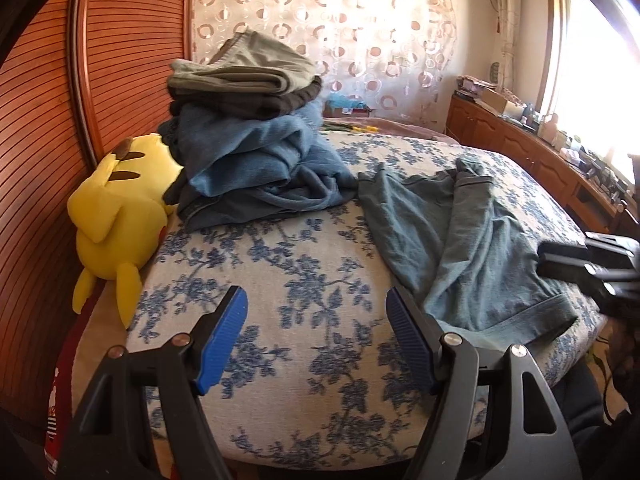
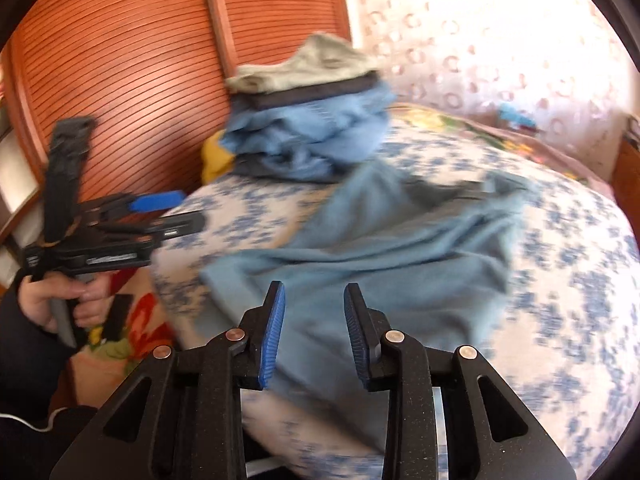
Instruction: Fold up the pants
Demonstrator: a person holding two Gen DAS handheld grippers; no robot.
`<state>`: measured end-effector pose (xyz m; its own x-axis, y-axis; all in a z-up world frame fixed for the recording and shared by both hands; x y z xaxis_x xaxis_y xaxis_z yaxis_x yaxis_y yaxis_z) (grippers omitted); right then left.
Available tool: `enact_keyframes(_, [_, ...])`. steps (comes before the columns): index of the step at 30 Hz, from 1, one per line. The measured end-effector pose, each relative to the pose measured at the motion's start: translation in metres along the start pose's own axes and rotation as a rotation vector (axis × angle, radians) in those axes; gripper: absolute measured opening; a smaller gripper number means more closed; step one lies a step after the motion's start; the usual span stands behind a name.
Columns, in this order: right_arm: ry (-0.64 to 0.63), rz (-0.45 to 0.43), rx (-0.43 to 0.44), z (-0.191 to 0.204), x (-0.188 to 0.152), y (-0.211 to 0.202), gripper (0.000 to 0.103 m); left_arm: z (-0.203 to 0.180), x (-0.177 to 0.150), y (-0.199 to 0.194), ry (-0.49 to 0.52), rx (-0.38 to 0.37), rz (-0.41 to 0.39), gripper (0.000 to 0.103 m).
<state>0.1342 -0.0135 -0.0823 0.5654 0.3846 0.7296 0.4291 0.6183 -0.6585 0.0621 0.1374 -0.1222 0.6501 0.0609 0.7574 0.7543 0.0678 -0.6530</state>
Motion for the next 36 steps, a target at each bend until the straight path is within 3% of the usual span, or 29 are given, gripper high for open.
enact_keyframes(6, [0.032, -0.026, -0.156, -0.060, -0.007, -0.014, 0.031, -0.020, -0.003, -0.001, 0.022, -0.054, 0.005, 0.072])
enact_keyframes(9, [0.051, -0.026, -0.190, -0.079, -0.011, -0.018, 0.038, -0.030, -0.006, 0.000, 0.030, -0.091, 0.016, 0.069])
enact_keyframes(11, [0.060, -0.028, -0.201, -0.088, -0.013, -0.018, 0.040, -0.035, -0.009, 0.003, 0.031, -0.113, 0.033, 0.055])
enact_keyframes(14, [0.051, -0.009, -0.230, -0.097, -0.015, -0.011, 0.042, -0.043, -0.015, 0.007, 0.037, -0.146, 0.063, 0.044])
enact_keyframes(25, [0.098, -0.008, -0.217, -0.108, -0.022, -0.003, 0.042, -0.056, -0.027, -0.001, 0.069, -0.185, 0.087, 0.013])
enact_keyframes(31, [0.113, -0.027, -0.225, -0.111, -0.022, -0.005, 0.042, -0.061, -0.017, -0.025, 0.065, -0.234, 0.058, 0.007])
enact_keyframes(36, [0.103, -0.027, -0.229, -0.109, -0.023, -0.004, 0.042, -0.060, -0.017, -0.037, 0.085, -0.220, 0.068, 0.004])
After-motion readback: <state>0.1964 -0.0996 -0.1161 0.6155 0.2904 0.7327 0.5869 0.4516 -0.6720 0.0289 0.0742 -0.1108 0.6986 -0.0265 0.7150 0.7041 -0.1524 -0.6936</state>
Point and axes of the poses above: each gripper's, at about its wrist camera, not at the fingertips, and y roughly the way its jaws point, z to its left, x to its top, the point moved 3 cm from there along y, roughly the way its jaws point, and after that the axes turned 7 degrees about x, right-handed, at the moved point
